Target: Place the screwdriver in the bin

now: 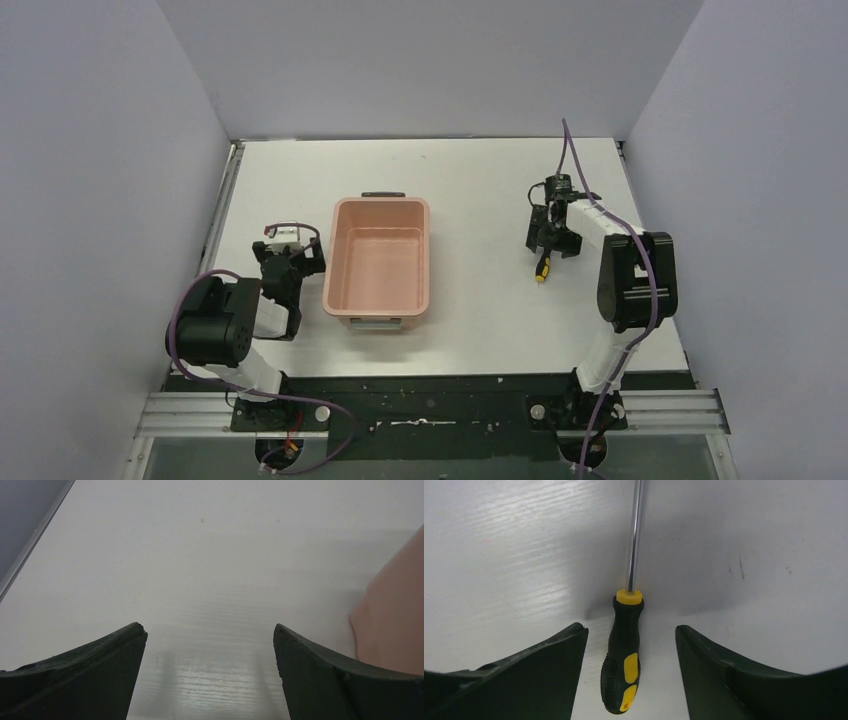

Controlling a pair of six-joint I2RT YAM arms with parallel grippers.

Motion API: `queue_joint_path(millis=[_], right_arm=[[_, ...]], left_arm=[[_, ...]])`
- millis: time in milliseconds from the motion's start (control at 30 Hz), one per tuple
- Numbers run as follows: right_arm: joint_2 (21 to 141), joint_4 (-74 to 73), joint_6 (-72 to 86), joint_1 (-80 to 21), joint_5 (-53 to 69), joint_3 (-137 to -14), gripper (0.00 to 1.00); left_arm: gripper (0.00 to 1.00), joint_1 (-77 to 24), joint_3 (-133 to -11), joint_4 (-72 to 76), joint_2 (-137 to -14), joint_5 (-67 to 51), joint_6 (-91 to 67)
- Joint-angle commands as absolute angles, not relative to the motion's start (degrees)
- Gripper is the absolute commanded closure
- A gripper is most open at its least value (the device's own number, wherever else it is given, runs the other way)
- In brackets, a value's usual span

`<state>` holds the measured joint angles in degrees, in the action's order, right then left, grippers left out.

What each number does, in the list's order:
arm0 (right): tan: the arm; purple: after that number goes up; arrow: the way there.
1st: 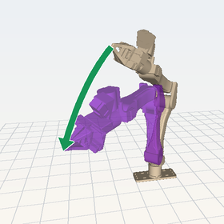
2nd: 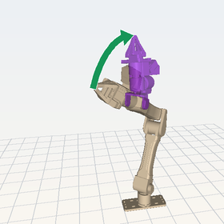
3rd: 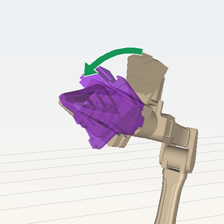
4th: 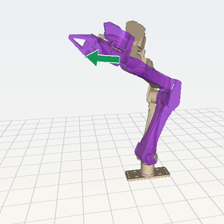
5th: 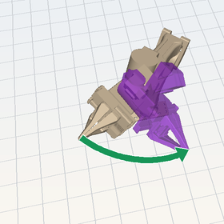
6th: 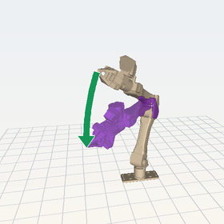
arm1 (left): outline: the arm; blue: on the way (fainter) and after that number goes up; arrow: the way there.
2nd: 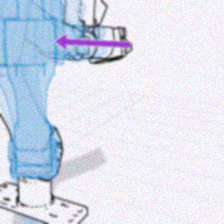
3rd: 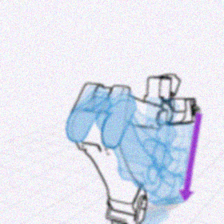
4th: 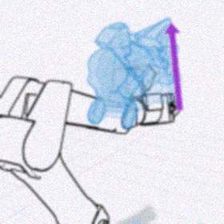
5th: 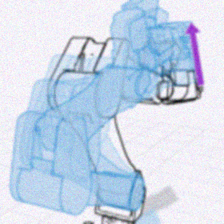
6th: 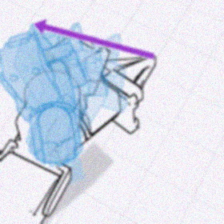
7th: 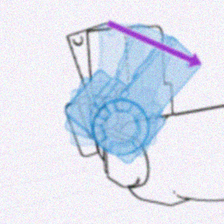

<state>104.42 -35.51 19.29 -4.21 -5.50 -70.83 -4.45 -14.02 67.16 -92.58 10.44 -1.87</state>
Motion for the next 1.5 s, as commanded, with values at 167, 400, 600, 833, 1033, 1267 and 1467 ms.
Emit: queue_joint_path(millis=[167,400,600,833,1033,1267,1467], right_arm=[[106.5,-33.9,19.6,-3.9,-3.4,-68.4,0.80],[104.4,-48.2,16.1,-3.2,-3.5,-83.7,1.00],[104.6,-70.0,14.3,-3.2,-1.9,-102.6,1.00],[101.4,-73.1,18.9,-3.4,-3.2,-110.3,1.00],[99.7,-68.1,24.7,-15.3,-0.8,-110.8,1.00],[103.8,-54.8,33.1,-38.4,4.1,-115.4,1.00],[111.2,-53.3,34.8,-48.9,1.8,-124.2,1.00]], left_arm=[[0.03,-4.3,-14.5,69.4,-92.2,9.9,-1.6],[0.02,-4.3,-14.5,69.5,-92.2,9.9,-1.5],[0.03,-4.3,-14.5,69.5,-92.2,9.9,-1.5],[0.03,-4.3,-14.5,69.5,-92.2,9.9,-1.5],[0.03,-4.3,-14.5,69.5,-92.2,9.9,-1.5],[0.03,-4.3,-14.5,69.4,-92.3,9.9,-1.5],[0.03,-4.3,-14.5,69.5,-92.2,9.9,-1.5]])
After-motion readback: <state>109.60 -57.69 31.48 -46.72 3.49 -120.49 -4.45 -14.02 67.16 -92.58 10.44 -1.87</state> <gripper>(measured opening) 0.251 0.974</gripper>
